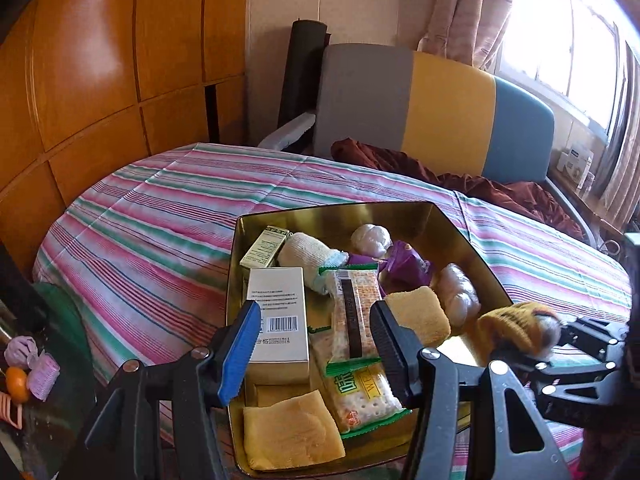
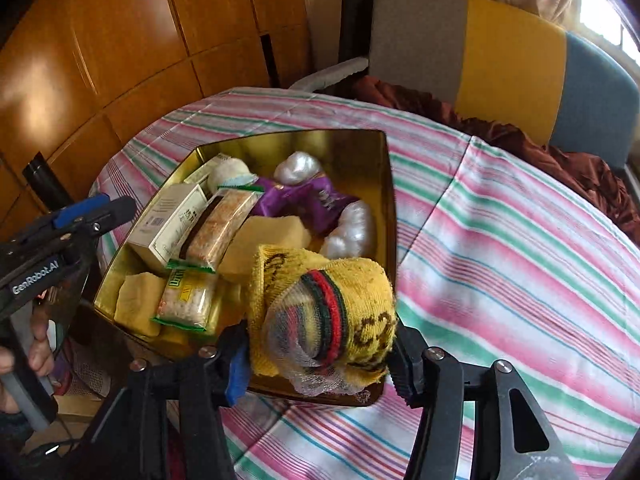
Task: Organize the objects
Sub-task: 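Carry the yellow sock bundle into the tray and open the right gripper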
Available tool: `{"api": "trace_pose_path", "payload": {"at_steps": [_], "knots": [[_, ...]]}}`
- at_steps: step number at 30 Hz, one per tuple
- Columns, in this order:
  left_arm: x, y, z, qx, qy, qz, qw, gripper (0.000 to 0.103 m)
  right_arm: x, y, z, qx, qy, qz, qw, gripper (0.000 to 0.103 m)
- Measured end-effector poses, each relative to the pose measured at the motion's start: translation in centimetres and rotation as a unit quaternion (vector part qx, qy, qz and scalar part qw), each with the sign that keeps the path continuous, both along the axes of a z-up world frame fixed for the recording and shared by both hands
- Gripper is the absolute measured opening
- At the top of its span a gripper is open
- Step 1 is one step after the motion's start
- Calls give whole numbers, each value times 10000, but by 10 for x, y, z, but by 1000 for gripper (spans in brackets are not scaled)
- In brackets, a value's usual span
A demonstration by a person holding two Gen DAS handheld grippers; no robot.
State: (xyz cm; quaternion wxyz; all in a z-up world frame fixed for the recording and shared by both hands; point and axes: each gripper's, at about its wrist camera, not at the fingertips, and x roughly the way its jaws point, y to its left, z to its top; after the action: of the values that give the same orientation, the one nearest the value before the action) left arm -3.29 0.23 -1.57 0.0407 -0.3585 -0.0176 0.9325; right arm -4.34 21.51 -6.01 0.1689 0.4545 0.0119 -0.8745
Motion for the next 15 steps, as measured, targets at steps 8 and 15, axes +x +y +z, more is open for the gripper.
{"api": "trace_pose_path", "payload": {"at_steps": [8,15], "knots": [[6,-1,3,-220,35,102,9997,58,-2,-19,-19,-41,-127,161,9998,86],[22,10,15,-571,375,77,9976,58,12,-20,-9,-112,185,180,9996,88]]}}
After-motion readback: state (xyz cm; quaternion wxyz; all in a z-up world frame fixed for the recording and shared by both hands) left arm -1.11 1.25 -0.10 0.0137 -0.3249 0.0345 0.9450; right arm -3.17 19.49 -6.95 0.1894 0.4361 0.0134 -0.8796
